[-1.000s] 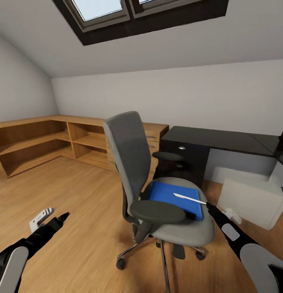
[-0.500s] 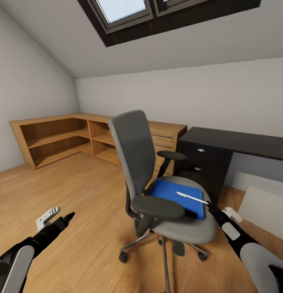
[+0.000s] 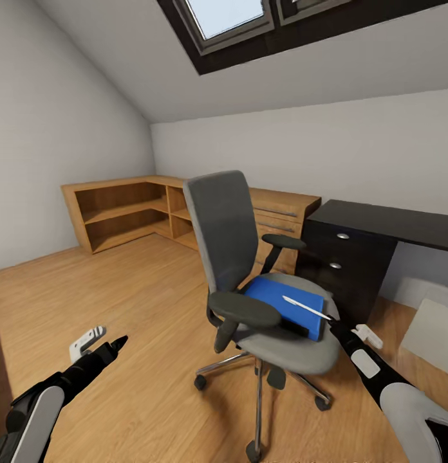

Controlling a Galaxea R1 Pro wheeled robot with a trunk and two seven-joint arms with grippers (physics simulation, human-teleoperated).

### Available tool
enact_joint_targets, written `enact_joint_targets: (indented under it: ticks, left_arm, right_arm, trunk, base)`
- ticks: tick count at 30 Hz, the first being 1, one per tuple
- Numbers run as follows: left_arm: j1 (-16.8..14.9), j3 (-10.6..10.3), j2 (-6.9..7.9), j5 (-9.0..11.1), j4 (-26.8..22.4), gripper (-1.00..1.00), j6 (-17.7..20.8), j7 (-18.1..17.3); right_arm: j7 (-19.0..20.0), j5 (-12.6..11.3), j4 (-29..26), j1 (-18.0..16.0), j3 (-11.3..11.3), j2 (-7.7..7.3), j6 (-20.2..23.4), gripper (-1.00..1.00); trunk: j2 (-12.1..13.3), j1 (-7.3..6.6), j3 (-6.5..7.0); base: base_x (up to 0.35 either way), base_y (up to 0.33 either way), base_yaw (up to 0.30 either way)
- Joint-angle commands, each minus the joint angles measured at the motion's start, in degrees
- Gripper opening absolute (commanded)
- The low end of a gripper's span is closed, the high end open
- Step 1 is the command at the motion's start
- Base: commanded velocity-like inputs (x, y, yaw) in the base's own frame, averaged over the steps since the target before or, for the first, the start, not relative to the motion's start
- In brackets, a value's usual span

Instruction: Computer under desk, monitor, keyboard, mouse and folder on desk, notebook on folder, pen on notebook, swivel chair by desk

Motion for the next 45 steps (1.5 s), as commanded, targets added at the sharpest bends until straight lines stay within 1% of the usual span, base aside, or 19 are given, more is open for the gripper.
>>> enact_joint_targets:
  ticks: [1,10,17,21,23,32,36,38,45]
  left_arm:
    - [-0.04,0.01,0.0,0.61,-0.07,1.0,0.24,0.47]
    - [-0.04,-0.13,-0.06,0.62,0.09,1.0,0.24,0.54]
    - [-0.04,-0.17,-0.08,0.62,0.25,1.0,0.24,0.54]
    - [-0.04,-0.17,-0.08,0.62,0.28,1.0,0.24,0.54]
    - [-0.04,-0.17,-0.08,0.62,0.28,1.0,0.24,0.54]
    - [-0.04,-0.17,-0.01,0.62,0.62,1.0,0.24,0.53]
    - [-0.04,-0.17,0.0,0.62,0.63,1.0,0.24,0.52]
    - [-0.04,-0.17,0.0,0.62,0.64,1.0,0.24,0.53]
    - [-0.04,-0.25,-0.08,0.54,0.64,1.0,0.24,0.48]
  right_arm:
    - [0.32,-0.64,4.56,-0.01,0.29,-0.01,-0.18,1.0]
    - [0.4,-0.59,4.62,-0.01,0.36,0.05,-0.18,1.0]
    - [0.53,-0.57,4.62,-0.01,0.38,0.0,-0.19,1.0]
    - [1.48,-0.57,4.64,-0.01,0.32,0.02,-0.18,1.0]
    - [2.76,-0.59,4.69,-0.01,0.3,0.02,-0.18,1.0]
    - [3.59,-0.81,4.97,-0.01,0.29,0.29,0.22,1.0]
    - [3.65,-0.83,4.99,-0.01,0.29,0.86,0.25,1.0]
    - [3.66,-0.77,4.94,-0.01,0.29,1.4,0.26,1.0]
    - [3.66,-0.7,4.95,-0.01,0.39,1.69,0.18,1.0]
  trunk:
    - [-0.02,-0.02,-0.07]
    - [-0.02,-0.02,-0.09]
    - [-0.02,-0.02,-0.09]
    - [-0.02,-0.02,-0.09]
    - [-0.02,-0.02,-0.09]
    - [-0.02,-0.02,-0.09]
    - [-0.02,-0.02,-0.09]
    - [-0.02,-0.02,-0.09]
    - [-0.02,-0.02,-0.14]
  base:
    - [-0.089,0.0,0.053]
    - [-0.04,0.0,0.008]
    - [-0.264,0.0,0.0]
    - [-0.193,0.0,0.0]
    - [-0.058,0.0,0.0]
    - [-0.007,0.0,0.01]
    - [0.0,0.0,0.166]
    - [0.0,0.0,0.247]
    - [0.0,0.0,0.261]
